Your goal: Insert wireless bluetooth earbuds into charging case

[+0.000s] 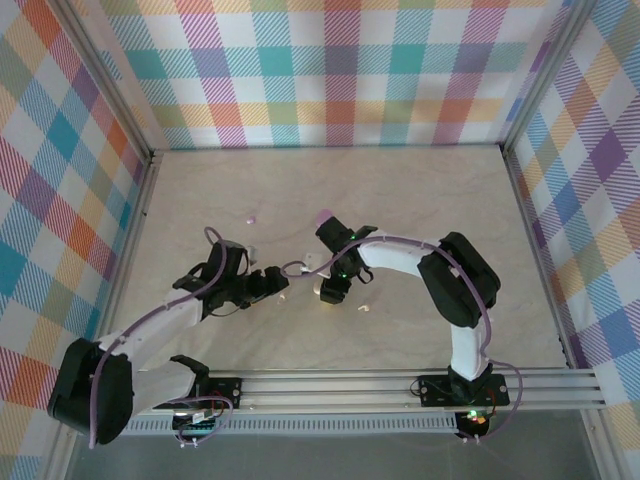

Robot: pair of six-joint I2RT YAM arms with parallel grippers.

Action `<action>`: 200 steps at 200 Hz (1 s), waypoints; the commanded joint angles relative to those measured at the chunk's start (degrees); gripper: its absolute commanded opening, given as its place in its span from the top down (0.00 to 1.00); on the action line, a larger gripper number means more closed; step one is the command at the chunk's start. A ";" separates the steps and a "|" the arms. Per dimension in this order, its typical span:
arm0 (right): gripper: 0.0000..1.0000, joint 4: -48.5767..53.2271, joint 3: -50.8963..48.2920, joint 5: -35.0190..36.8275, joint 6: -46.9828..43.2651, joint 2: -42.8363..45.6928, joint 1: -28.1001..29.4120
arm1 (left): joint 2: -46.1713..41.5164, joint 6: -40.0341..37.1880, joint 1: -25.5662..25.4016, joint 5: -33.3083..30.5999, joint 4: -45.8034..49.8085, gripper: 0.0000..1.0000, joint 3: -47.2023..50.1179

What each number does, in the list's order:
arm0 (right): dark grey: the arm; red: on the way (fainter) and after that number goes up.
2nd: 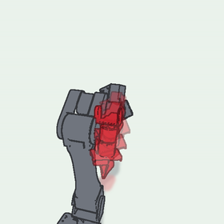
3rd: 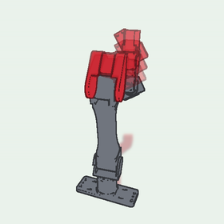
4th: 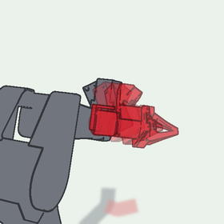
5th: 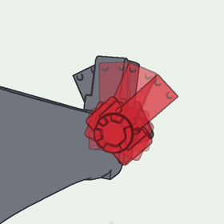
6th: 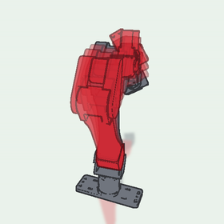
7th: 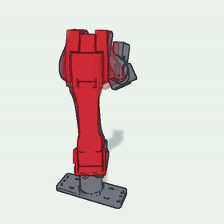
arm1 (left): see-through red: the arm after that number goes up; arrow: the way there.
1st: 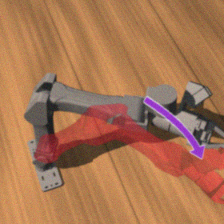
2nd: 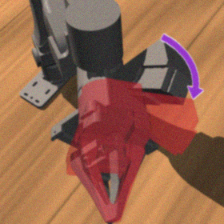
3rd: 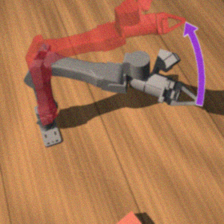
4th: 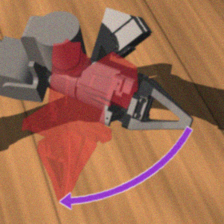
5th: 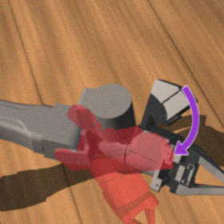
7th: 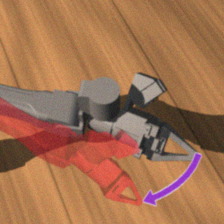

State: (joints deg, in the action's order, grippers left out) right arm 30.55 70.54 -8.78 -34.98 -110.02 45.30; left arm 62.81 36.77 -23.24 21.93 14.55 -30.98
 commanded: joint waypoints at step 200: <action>0.23 10.49 6.52 -2.82 17.34 0.79 0.67 | -19.23 -5.94 -0.05 -0.91 -2.99 0.18 6.31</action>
State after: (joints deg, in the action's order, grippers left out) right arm 35.09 73.47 -12.19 -18.90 -106.37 45.63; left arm 41.95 31.05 -23.22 19.81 11.99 -22.52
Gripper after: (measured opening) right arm 0.754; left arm 0.817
